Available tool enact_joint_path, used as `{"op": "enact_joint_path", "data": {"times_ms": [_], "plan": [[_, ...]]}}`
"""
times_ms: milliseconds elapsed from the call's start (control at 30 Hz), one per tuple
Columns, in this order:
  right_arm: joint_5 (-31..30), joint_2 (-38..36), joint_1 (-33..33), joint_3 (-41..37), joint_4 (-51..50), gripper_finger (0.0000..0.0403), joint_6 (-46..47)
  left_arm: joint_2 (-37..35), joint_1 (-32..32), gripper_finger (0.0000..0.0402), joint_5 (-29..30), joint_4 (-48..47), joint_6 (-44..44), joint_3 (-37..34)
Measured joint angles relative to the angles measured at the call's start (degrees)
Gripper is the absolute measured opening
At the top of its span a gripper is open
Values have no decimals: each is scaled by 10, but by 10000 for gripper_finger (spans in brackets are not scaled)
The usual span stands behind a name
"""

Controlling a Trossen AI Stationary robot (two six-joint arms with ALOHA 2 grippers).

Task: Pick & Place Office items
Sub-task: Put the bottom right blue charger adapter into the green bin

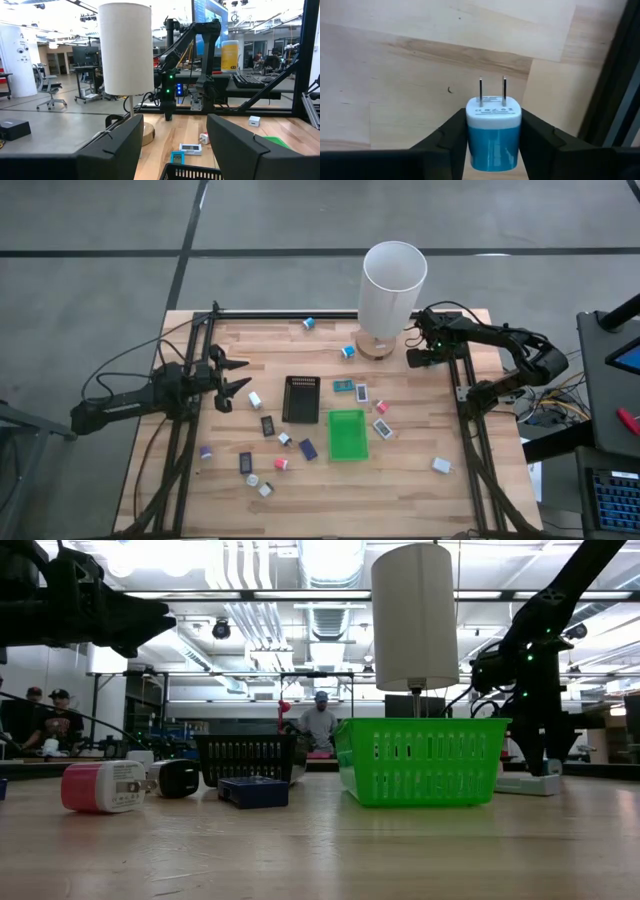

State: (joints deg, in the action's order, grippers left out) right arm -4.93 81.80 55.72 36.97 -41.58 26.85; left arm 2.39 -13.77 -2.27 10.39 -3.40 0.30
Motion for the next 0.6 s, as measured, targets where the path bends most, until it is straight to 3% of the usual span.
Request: {"op": "enact_joint_path", "data": {"times_ms": [600], "plan": [[-19, -17, 1, -1, -16, 129, 17, 0, 0, 225, 0, 0, 0, 0]]}}
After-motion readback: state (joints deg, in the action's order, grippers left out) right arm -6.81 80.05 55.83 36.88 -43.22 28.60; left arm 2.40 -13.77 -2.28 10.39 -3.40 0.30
